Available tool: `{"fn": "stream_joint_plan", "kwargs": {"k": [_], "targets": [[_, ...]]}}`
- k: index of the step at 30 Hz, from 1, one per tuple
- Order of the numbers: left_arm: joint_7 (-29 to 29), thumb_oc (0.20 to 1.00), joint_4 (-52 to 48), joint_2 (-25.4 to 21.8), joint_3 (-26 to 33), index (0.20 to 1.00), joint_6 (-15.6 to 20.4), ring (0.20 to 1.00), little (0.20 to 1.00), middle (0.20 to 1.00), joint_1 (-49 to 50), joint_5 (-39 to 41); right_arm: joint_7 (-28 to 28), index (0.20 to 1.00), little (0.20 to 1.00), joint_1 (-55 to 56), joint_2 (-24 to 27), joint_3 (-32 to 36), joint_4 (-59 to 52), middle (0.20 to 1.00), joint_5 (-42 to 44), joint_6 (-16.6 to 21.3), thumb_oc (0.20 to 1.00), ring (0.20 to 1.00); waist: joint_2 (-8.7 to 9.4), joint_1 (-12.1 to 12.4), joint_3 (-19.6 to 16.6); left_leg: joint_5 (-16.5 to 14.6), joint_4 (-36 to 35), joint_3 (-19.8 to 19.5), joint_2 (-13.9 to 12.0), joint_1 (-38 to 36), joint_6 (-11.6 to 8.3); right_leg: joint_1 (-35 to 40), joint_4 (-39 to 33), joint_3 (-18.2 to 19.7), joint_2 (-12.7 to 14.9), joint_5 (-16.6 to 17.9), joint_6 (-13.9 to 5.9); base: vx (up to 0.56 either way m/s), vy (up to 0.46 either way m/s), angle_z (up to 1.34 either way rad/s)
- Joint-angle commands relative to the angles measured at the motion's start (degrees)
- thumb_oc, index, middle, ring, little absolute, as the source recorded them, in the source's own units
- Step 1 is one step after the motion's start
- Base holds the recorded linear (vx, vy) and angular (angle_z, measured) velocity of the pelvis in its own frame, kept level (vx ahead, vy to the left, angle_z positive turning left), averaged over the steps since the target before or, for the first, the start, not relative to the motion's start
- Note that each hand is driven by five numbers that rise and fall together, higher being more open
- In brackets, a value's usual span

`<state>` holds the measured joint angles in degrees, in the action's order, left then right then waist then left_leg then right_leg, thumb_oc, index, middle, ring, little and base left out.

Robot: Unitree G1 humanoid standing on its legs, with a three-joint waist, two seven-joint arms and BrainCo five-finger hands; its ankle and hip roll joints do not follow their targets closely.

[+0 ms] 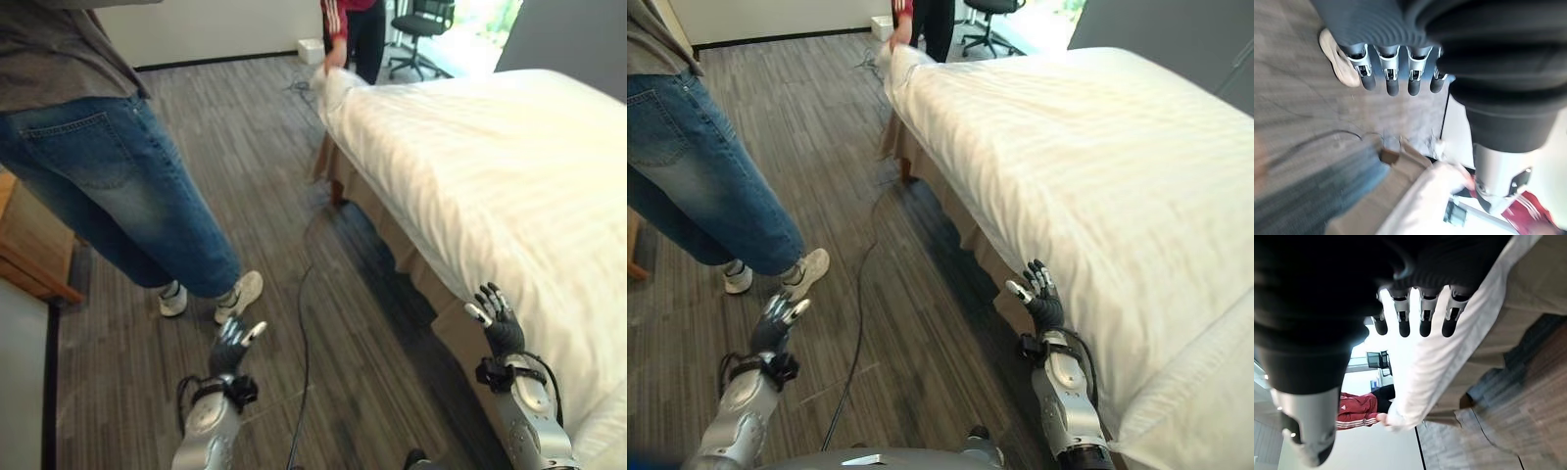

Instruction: Making the bed.

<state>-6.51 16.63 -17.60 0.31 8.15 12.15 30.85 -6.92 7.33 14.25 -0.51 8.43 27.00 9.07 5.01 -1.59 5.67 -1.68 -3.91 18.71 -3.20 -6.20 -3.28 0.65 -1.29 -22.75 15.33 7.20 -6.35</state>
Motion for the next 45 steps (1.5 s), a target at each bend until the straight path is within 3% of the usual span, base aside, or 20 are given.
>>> {"fn": "stream_joint_plan", "kwargs": {"k": [1,15,16,20,23,28,34,38,39,40,42,44,45], "targets": [[0.7,1.0,-1.7,2.3,1.1,1.0,1.6,1.0,1.0,1.0,-0.2,-0.6,-0.4,1.0,1.0,-1.5,2.8,3.9,-1.7,1.0,-0.2,3.3,1.0,1.0,-3.05,-0.3,0.3,1.9,-1.1,-2.8,-3.0,1.2,-0.16,-0.9,0.7,2.0,-3.1,-1.5,-2.21,0.02,0.035,-0.17],[1.9,1.0,-3.0,2.5,-3.3,1.0,1.8,1.0,1.0,1.0,-2.7,0.0,1.0,1.0,1.0,-3.1,2.7,0.4,-1.4,1.0,1.5,2.6,1.0,1.0,-3.05,-1.9,-1.0,1.0,-1.1,-1.5,-2.0,-0.7,0.86,-0.8,1.8,4.6,-2.1,-0.8,-3.08,0.01,0.024,-0.1],[-1.3,1.0,0.2,1.0,-1.6,1.0,2.1,1.0,1.0,1.0,-5.6,-1.3,2.0,1.0,1.0,-1.6,7.9,-2.5,0.0,1.0,-9.3,-2.0,1.0,1.0,-3.79,-0.9,0.8,2.7,0.9,0.0,-4.5,2.8,-0.99,0.6,1.6,3.5,-7.5,-6.5,-0.93,-0.02,0.065,-0.19],[-1.0,1.0,-1.5,0.1,-2.3,1.0,2.6,1.0,1.0,1.0,-6.6,-2.6,3.7,1.0,1.0,-0.3,5.8,-2.3,0.3,1.0,-4.6,-1.6,1.0,1.0,-3.98,-2.1,-0.6,3.9,-0.6,-0.6,-3.9,2.1,-1.04,0.9,0.2,2.9,-6.7,-5.2,-1.23,-0.01,0.06,0.04],[-1.1,1.0,-1.1,-0.3,-1.6,1.0,2.2,1.0,1.0,1.0,-6.0,-3.7,3.0,1.0,1.0,-2.1,7.2,-4.2,-0.1,1.0,-9.4,-2.3,1.0,1.0,-3.7,-0.9,-0.6,3.3,-0.7,-1.3,-3.1,1.4,-0.58,2.2,-0.4,3.1,-6.1,-5.0,-1.47,0.01,0.081,0.01],[-2.5,1.0,-0.2,-0.2,-1.2,1.0,2.1,1.0,1.0,1.0,-5.0,-4.4,2.0,1.0,1.0,-3.6,5.4,-3.9,-1.2,1.0,-7.0,-0.4,1.0,1.0,-3.54,-0.5,-0.9,3.2,-0.5,-1.4,-2.3,1.8,-0.05,2.0,-0.1,3.5,-5.3,-4.2,-1.93,0.0,0.086,0.0],[-2.9,1.0,-0.9,0.0,0.5,1.0,2.8,1.0,1.0,1.0,-4.6,-3.5,3.3,1.0,1.0,-5.3,7.9,-6.7,-1.3,1.0,-15.0,-1.4,1.0,1.0,-3.29,0.4,-0.8,2.3,-0.9,-0.8,-0.9,1.4,0.85,1.8,-0.2,3.3,-3.5,-2.5,-3.33,0.01,0.121,-0.01],[-4.0,1.0,-1.1,0.0,-0.7,1.0,3.2,1.0,1.0,1.0,-6.6,-2.3,2.8,1.0,1.0,-6.6,7.2,-8.3,-1.1,1.0,-15.3,-2.0,1.0,1.0,-3.2,0.8,0.4,0.7,-0.7,-2.1,1.3,1.0,3.02,-0.6,7.7,5.4,-0.4,-2.1,-4.37,0.06,0.24,0.01],[-4.4,1.0,-1.8,-0.6,-3.4,1.0,2.9,1.0,1.0,1.0,-9.7,-2.9,2.5,1.0,1.0,-6.4,7.0,-9.7,-3.2,1.0,-16.5,-2.0,1.0,1.0,-3.61,-0.9,2.2,-0.2,-0.6,-5.1,3.3,-0.7,5.71,-6.3,24.1,11.1,2.0,3.4,-3.96,0.13,0.344,0.2],[-4.4,1.0,-1.7,-0.7,-3.3,1.0,3.0,1.0,1.0,1.0,-9.7,-2.9,2.5,1.0,1.0,-6.5,6.9,-9.6,-3.2,1.0,-16.5,-2.0,1.0,1.0,-3.58,-0.8,2.1,0.0,-0.6,-5.0,3.4,-0.5,5.73,-6.6,24.0,11.2,2.0,3.5,-3.91,0.13,0.393,0.32],[-5.3,1.0,-1.9,-0.9,-4.5,1.0,3.0,1.0,1.0,1.0,-11.6,-3.4,2.2,1.0,1.0,-7.2,6.1,-11.5,-3.7,1.0,-17.0,-1.8,1.0,1.0,-4.37,-1.7,3.6,-1.3,-0.9,-4.8,4.5,-3.0,7.43,-11.1,33.5,12.7,3.9,5.7,-3.58,0.08,0.248,0.65],[-5.6,1.0,-2.4,-0.7,-6.1,1.0,3.0,1.0,1.0,1.0,-13.7,-3.4,2.6,1.0,1.0,-7.4,5.9,-12.5,-3.1,1.0,-16.4,-1.9,1.0,1.0,-4.79,-3.2,4.5,-2.5,-0.5,-5.7,4.6,-4.1,7.72,-15.2,36.9,14.7,0.1,2.9,-2.9,0.17,0.168,0.25],[-5.2,1.0,-2.8,-0.5,-6.4,1.0,3.0,1.0,1.0,1.0,-14.2,-3.1,2.9,1.0,1.0,-7.3,6.2,-12.4,-2.5,1.0,-16.1,-2.1,1.0,1.0,-4.91,-4.0,4.4,-3.4,-0.4,-6.2,4.9,-5.0,7.52,-17.2,34.8,14.6,-2.1,1.0,-2.59,0.3,0.102,0.04]]}}
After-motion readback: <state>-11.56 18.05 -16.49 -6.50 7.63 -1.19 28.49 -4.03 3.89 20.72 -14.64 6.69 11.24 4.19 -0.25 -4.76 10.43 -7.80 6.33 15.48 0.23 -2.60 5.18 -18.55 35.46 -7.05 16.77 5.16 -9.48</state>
